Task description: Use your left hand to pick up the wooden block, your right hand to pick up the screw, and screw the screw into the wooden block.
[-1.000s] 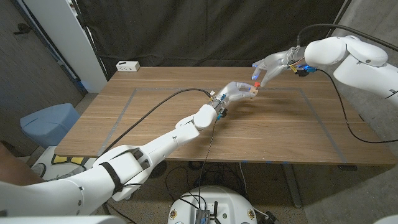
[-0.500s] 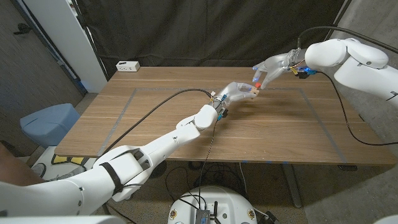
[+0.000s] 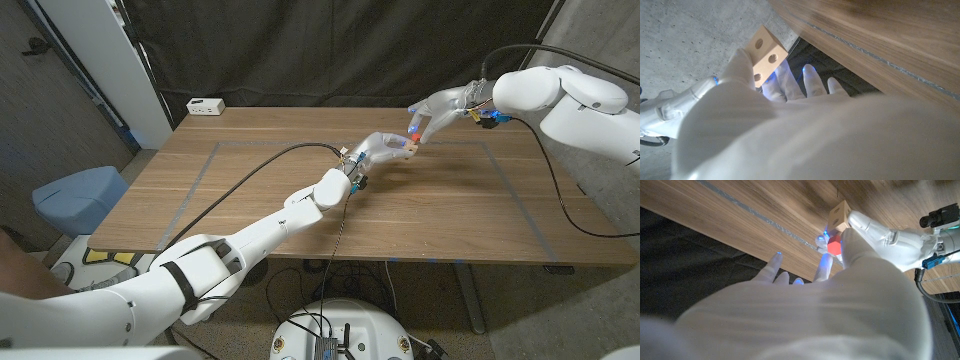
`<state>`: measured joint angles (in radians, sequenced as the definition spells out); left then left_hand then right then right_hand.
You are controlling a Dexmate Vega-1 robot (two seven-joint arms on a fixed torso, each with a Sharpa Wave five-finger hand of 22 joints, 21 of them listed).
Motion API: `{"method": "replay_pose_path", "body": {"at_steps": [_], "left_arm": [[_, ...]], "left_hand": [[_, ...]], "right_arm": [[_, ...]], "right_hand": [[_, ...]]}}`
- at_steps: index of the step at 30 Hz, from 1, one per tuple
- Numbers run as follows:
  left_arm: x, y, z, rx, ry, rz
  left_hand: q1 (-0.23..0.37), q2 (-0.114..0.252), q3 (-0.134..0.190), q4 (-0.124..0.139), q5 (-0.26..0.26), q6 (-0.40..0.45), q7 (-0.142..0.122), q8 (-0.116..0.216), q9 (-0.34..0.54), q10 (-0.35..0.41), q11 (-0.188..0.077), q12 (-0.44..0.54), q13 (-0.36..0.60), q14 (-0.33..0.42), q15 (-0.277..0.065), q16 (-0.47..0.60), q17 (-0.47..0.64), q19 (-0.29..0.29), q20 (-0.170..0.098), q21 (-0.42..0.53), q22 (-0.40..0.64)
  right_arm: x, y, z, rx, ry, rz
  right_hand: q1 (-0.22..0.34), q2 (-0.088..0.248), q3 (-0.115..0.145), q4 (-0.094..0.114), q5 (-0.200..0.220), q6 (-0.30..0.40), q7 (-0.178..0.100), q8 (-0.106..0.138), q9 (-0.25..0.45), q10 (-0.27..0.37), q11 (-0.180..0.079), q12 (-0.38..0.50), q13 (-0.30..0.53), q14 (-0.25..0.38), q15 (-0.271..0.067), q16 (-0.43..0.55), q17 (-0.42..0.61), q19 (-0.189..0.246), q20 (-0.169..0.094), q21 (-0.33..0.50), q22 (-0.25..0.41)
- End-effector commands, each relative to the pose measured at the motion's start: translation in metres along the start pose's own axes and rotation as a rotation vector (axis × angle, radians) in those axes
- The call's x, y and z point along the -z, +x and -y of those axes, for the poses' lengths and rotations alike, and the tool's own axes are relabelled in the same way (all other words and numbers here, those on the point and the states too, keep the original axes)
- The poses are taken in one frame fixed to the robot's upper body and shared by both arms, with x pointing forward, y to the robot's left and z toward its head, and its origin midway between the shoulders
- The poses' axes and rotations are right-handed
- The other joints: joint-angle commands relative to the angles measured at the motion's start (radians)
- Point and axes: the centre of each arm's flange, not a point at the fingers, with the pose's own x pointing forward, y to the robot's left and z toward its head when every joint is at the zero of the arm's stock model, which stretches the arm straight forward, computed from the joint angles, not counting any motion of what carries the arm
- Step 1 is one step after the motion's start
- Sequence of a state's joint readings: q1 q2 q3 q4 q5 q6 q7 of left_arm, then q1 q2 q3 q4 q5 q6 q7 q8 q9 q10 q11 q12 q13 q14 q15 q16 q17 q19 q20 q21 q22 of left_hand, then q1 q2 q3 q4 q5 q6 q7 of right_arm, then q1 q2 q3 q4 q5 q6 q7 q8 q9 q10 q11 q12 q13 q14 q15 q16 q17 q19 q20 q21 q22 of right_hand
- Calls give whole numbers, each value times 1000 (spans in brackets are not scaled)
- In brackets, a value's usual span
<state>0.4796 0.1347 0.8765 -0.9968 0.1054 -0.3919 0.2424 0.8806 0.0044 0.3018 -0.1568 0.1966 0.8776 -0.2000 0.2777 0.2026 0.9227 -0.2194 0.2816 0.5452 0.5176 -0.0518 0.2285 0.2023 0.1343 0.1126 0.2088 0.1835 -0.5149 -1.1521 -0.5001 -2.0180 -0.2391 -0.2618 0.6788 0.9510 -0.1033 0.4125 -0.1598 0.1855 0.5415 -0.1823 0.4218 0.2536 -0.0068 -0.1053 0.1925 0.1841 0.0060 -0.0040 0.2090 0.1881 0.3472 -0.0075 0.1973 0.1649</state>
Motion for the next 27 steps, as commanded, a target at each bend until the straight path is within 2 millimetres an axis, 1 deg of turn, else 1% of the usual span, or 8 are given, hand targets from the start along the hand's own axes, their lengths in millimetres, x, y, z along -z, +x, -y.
{"method": "replay_pose_path", "body": {"at_steps": [1,4,8,9,11,26,27], "left_arm": [[-1,0,1,3,1,4],[-1,0,1,3,2,5],[-1,0,1,2,2,5],[-1,0,1,2,2,5],[-1,0,1,1,2,6],[-1,1,-1,3,1,9],[0,1,-1,3,2,8]], "left_hand": [[52,57,1,6,3,71,17,8,5,7,0,4,4,9,-100,-7,4,5,1,2,3],[52,57,1,6,3,70,18,8,5,7,1,4,3,10,-100,-7,4,5,3,2,3],[51,57,2,7,3,71,18,8,5,7,1,4,4,9,-100,-7,4,5,2,2,3],[51,57,2,6,3,72,18,9,5,8,1,4,4,9,-101,-7,4,5,2,2,3],[50,58,2,7,3,73,17,9,5,8,1,4,4,9,-101,-7,4,5,1,2,3],[49,57,3,7,3,72,17,8,5,10,0,3,5,10,-98,-9,3,6,0,2,3],[49,58,3,8,3,71,18,8,5,9,1,2,4,10,-98,-9,4,5,2,2,3]], "right_arm": [[1,-1,-4,25,23,5],[1,-1,-4,29,27,8],[1,0,-5,40,32,12],[1,0,-5,41,32,12],[1,1,-6,46,33,11],[1,0,-11,68,50,8],[1,0,-11,71,51,9]], "right_hand": [[-5,6,-4,8,-1,19,3,11,6,20,2,7,1,16,-5,6,2,19,-4,9,2],[-10,8,-7,10,-1,25,9,17,8,27,10,8,1,22,-6,7,3,30,-13,10,1],[-12,10,-9,12,-1,33,14,23,11,32,12,8,1,30,-9,9,3,38,-20,10,1],[-12,11,-10,11,-1,43,21,29,12,37,12,9,1,35,-11,10,3,44,-24,10,1],[-11,11,-11,11,-1,52,27,34,14,43,18,10,1,40,-14,10,3,49,-27,10,1],[-1,19,-11,6,1,80,40,55,21,67,20,11,1,67,-26,14,2,78,-49,10,0],[-1,20,-12,6,1,88,44,59,22,72,21,12,1,69,-27,14,2,79,-49,9,0]]}}
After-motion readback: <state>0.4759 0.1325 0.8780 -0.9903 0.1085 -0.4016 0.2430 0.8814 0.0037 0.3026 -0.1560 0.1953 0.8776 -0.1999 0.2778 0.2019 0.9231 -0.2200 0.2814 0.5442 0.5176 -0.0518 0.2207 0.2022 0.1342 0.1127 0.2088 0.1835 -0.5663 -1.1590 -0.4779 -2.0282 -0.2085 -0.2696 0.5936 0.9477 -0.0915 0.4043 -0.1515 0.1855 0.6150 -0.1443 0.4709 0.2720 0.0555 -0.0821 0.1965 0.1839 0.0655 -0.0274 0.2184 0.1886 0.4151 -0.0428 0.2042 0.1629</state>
